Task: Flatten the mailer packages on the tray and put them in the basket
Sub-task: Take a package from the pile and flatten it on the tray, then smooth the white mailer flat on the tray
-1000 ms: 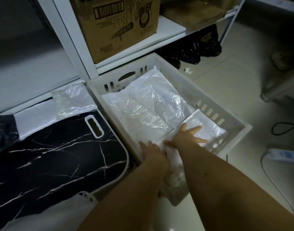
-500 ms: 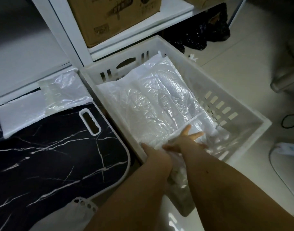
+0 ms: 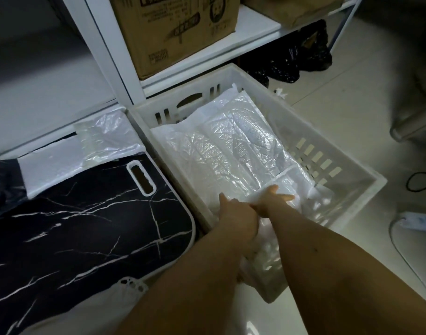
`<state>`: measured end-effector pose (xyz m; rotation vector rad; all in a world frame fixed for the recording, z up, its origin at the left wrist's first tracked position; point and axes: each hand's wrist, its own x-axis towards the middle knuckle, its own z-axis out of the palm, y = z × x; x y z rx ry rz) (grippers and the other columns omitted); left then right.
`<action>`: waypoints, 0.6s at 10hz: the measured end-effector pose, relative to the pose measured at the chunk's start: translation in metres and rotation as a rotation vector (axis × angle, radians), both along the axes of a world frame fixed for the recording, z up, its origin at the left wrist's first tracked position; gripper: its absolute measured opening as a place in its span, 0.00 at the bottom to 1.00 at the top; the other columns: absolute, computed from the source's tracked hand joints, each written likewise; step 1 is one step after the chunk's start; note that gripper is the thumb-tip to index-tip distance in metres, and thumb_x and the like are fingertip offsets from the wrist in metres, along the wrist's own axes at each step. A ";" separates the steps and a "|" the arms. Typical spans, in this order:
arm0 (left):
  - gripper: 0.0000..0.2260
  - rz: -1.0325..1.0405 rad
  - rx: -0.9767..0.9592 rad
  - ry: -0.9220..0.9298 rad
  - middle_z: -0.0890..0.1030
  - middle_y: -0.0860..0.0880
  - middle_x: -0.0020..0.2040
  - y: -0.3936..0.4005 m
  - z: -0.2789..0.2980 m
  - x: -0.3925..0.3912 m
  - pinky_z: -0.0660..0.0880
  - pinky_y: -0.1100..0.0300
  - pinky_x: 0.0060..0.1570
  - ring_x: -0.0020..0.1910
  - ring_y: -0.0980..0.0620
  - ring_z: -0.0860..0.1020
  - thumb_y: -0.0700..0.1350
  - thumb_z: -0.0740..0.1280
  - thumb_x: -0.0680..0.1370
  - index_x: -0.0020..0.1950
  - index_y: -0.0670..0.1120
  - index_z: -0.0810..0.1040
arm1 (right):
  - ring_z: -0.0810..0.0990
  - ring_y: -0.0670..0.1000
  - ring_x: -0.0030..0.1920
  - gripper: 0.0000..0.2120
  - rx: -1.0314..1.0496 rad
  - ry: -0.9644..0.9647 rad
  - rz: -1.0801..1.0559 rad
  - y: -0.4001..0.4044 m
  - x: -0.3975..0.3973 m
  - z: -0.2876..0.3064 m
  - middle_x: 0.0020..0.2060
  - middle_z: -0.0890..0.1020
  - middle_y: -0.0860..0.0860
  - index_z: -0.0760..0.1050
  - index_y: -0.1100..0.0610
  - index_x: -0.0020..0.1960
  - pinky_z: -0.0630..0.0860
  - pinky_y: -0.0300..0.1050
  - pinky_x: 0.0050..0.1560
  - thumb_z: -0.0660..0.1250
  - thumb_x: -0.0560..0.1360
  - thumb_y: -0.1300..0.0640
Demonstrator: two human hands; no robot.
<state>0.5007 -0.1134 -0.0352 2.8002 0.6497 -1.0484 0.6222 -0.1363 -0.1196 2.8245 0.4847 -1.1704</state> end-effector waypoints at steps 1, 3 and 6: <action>0.14 0.025 0.029 -0.131 0.75 0.48 0.63 0.009 0.034 -0.010 0.49 0.37 0.71 0.67 0.45 0.66 0.46 0.58 0.79 0.65 0.51 0.73 | 0.60 0.73 0.69 0.44 0.026 -0.070 0.024 0.008 -0.001 0.023 0.71 0.60 0.70 0.55 0.62 0.76 0.60 0.69 0.68 0.66 0.72 0.38; 0.14 0.029 0.168 -0.294 0.74 0.47 0.63 0.027 0.074 -0.038 0.48 0.39 0.73 0.68 0.46 0.67 0.46 0.58 0.80 0.65 0.50 0.73 | 0.71 0.62 0.65 0.31 0.230 -0.126 0.065 0.026 -0.023 0.089 0.66 0.73 0.59 0.72 0.58 0.65 0.71 0.56 0.63 0.60 0.75 0.34; 0.07 0.193 0.273 -0.447 0.77 0.49 0.50 0.071 0.145 -0.120 0.64 0.46 0.62 0.55 0.47 0.74 0.46 0.59 0.79 0.52 0.50 0.76 | 0.76 0.59 0.58 0.19 0.424 -0.095 0.332 0.069 -0.089 0.199 0.64 0.76 0.61 0.75 0.62 0.56 0.72 0.52 0.64 0.57 0.81 0.47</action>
